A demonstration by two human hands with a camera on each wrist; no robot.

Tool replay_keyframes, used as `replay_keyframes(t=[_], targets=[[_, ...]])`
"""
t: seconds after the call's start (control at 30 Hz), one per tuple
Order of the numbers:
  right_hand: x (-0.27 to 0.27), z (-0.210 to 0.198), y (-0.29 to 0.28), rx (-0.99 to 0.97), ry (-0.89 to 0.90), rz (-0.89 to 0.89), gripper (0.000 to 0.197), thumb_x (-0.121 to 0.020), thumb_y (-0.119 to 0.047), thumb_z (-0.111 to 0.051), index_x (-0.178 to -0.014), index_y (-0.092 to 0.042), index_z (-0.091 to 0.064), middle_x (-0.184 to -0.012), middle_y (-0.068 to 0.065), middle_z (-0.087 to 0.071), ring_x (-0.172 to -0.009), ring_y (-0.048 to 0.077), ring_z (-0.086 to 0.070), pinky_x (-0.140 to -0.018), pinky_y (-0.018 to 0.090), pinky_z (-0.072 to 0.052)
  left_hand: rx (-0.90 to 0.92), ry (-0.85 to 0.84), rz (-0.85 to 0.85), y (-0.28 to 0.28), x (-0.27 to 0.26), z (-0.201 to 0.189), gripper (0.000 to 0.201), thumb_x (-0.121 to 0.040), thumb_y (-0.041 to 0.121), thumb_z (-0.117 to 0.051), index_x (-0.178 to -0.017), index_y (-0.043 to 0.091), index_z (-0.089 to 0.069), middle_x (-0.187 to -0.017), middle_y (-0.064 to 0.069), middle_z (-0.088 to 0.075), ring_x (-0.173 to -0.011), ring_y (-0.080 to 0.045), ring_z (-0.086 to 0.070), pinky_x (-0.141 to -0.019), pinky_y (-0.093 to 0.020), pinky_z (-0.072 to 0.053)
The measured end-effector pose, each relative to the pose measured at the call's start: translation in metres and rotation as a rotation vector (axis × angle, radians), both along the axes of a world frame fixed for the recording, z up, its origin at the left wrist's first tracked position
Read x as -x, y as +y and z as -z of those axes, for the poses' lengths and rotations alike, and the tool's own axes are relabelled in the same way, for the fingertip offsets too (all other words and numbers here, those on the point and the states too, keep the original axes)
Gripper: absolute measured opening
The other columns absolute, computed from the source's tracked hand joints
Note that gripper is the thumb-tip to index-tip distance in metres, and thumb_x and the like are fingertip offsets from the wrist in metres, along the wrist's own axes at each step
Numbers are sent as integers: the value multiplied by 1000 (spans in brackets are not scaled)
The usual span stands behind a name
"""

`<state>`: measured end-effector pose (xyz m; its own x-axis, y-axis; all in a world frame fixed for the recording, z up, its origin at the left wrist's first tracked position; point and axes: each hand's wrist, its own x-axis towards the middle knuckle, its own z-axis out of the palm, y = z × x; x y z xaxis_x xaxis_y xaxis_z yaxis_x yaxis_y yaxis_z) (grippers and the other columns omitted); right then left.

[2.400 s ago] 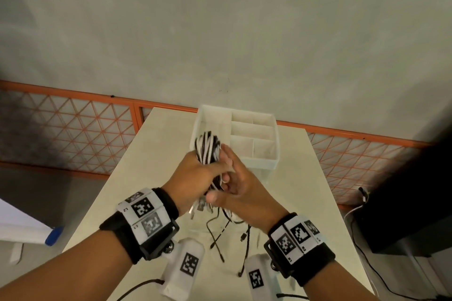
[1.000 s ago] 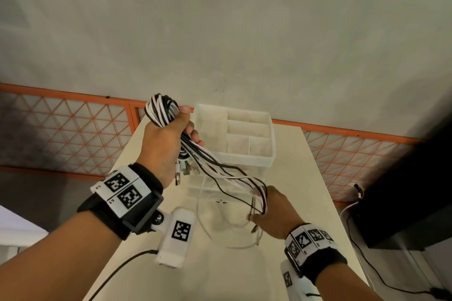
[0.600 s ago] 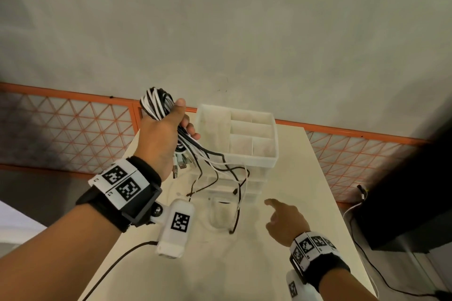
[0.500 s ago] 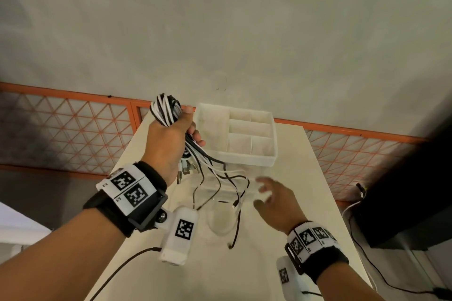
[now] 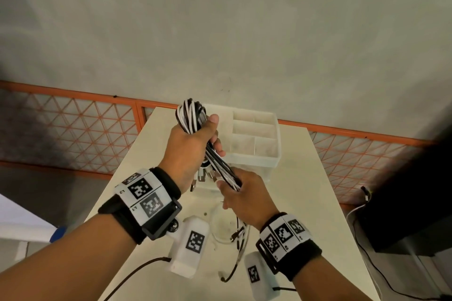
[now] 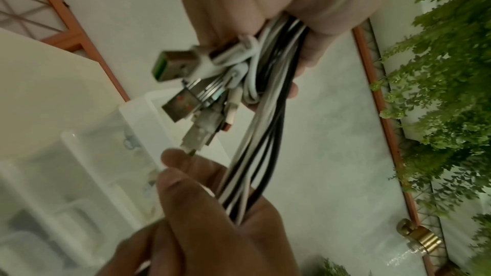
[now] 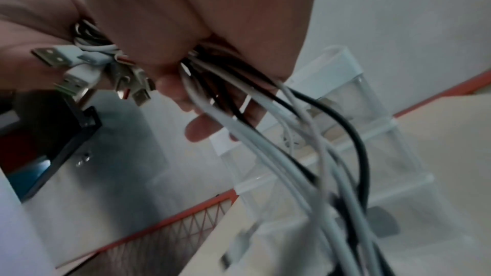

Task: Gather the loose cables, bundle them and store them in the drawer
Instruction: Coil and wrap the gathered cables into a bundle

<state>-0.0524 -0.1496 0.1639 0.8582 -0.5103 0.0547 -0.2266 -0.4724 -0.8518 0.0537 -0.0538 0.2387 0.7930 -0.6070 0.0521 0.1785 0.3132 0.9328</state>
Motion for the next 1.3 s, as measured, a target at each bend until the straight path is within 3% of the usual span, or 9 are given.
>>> replay_keyframes(t=[0.1,0.23,0.33,0.47,0.53,0.63,0.8,1.1,1.3], targets=[[10,3,-8,8,123,-38,19,-94,-32,-65,-80,-20,-71,-57,8,-70,-49,13,-66,-63,30,-59,66,130,166,7,-2,6,25,-94,24,-59,-75,9,-52,-64,-6,-43,-58,-21,-51,-60,-35,-56],[26,14,-31,22,193,58,26,-90,-28,-73,-66,-37,-70,-43,-17,-58,-39,-5,-50,-49,11,-40,169,257,455,21,-10,8,22,-88,29,-63,-82,9,-56,-55,0,-43,-47,-16,-48,-54,-32,-52],[30,11,-46,41,264,192,31,-88,-28,-75,-57,-30,-76,-42,-12,-59,-37,0,-48,-46,18,-39,-126,114,592,24,-4,15,29,-87,28,-68,-93,1,-60,-52,-1,-41,-42,-17,-46,-50,-31,-51],[21,0,-45,248,384,300,39,-73,-45,-59,-46,-18,-51,-57,0,-56,-63,23,-53,-55,25,-37,-609,-283,629,12,21,28,27,-89,33,-69,-91,8,-60,-46,6,-47,-41,-13,-44,-53,-31,-51],[19,-5,-40,306,411,330,35,-76,-32,-62,-49,-20,-44,-66,3,-53,-68,25,-51,-54,25,-33,-726,-376,601,5,28,35,27,-85,40,-72,-88,18,-57,-46,8,-53,-40,-14,-48,-55,-28,-48],[16,-14,-34,332,393,343,23,-70,-15,-56,-53,-20,-42,-70,4,-54,-68,25,-48,-50,26,-30,-864,-508,510,-6,38,45,36,-77,44,-74,-85,13,-57,-58,-3,-63,-49,-16,-57,-52,-21,-45],[18,-27,-31,307,321,275,26,-73,-13,-59,-51,-18,-46,-60,3,-55,-61,19,-50,-47,26,-32,-914,-538,241,-15,44,54,22,-80,33,-62,-76,12,-63,-70,-5,-71,-66,-19,-67,-54,-23,-45],[22,-37,-34,157,168,198,29,-71,-7,-65,-50,-4,-46,-46,1,-42,-45,13,-37,-43,26,-31,-779,-368,330,-6,32,47,26,-79,32,-70,-65,13,-61,-57,-4,-63,-53,-15,-57,-60,-26,-45],[24,-52,-33,68,73,159,22,-69,0,-67,-52,-2,-53,-42,-6,-46,-39,8,-40,-40,21,-32,-627,-134,450,-6,19,49,26,-75,26,-81,-98,16,-76,-96,-7,-77,-93,-20,-73,-93,-35,-54]])
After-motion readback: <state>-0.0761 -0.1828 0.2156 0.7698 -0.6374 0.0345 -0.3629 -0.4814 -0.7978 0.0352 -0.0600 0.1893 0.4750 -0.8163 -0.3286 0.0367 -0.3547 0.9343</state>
